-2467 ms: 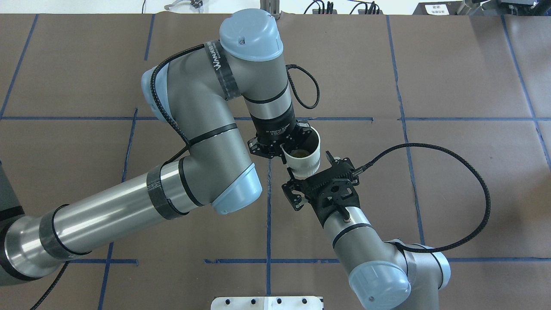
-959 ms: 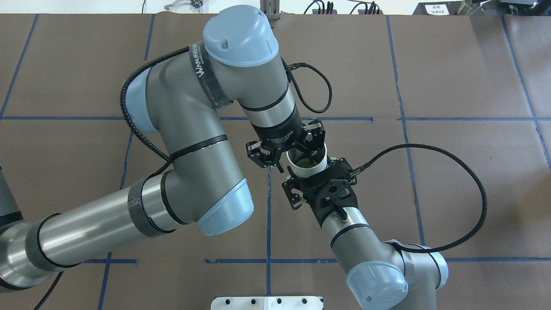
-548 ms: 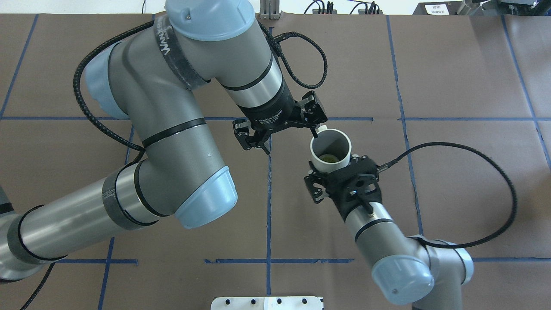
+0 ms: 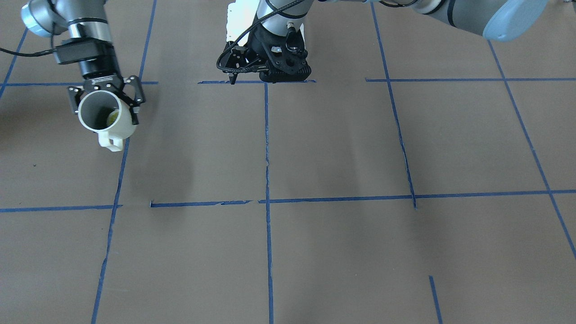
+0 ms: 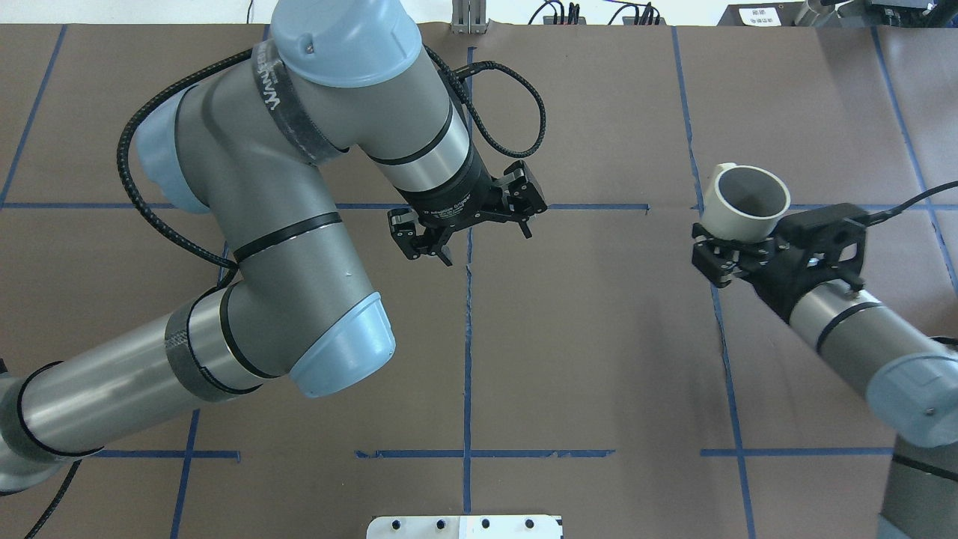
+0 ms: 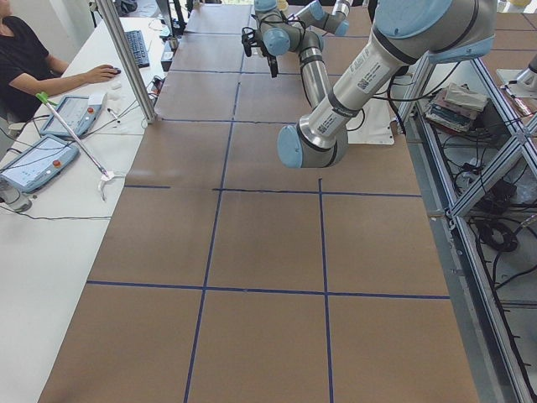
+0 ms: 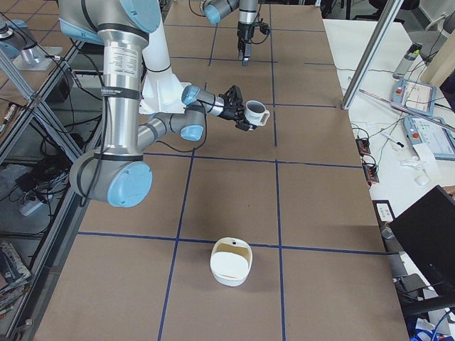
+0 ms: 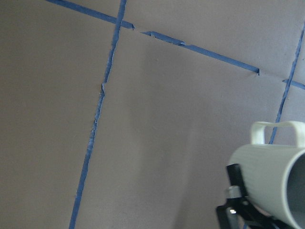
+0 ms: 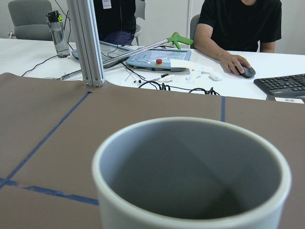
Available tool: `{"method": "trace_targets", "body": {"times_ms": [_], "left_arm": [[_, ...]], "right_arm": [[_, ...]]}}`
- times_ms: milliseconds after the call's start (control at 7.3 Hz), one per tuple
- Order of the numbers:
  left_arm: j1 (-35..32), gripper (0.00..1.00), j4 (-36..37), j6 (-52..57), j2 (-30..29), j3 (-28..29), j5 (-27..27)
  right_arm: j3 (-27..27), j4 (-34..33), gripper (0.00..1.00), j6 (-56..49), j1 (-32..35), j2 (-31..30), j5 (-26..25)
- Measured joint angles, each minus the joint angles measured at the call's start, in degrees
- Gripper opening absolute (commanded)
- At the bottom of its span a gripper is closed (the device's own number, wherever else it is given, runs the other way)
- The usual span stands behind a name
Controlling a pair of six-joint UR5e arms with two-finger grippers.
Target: Left arm hands cup to right arm to dump lemon
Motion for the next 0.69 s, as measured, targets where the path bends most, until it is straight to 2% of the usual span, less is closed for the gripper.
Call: {"method": "trace_targets", "body": {"times_ms": [274,411,548,685], "left_arm": [[0.06,1.00,-0.53,0.00,0.39,0.04,0.13],[0.06,1.00,-0.58,0.00,0.45,0.07,0.14],[0.04,1.00,-0.61,0.00,0.58,0.09,0.17],[0.10,1.00,-0.61,0.00,0.71,0.08,0.48]], "right_arm": [[-2.71,12.82,0.24,0.10,10.36,-9.92,13.27],[-7.91,21.25,0.24,0.11,16.95,-12.58,21.41],[-14.09,27.95,0.24,0.07,26.16,-13.51,32.48],[-19.36,31.08,0.25,0.04,36.86,-13.21,45.48]]}}
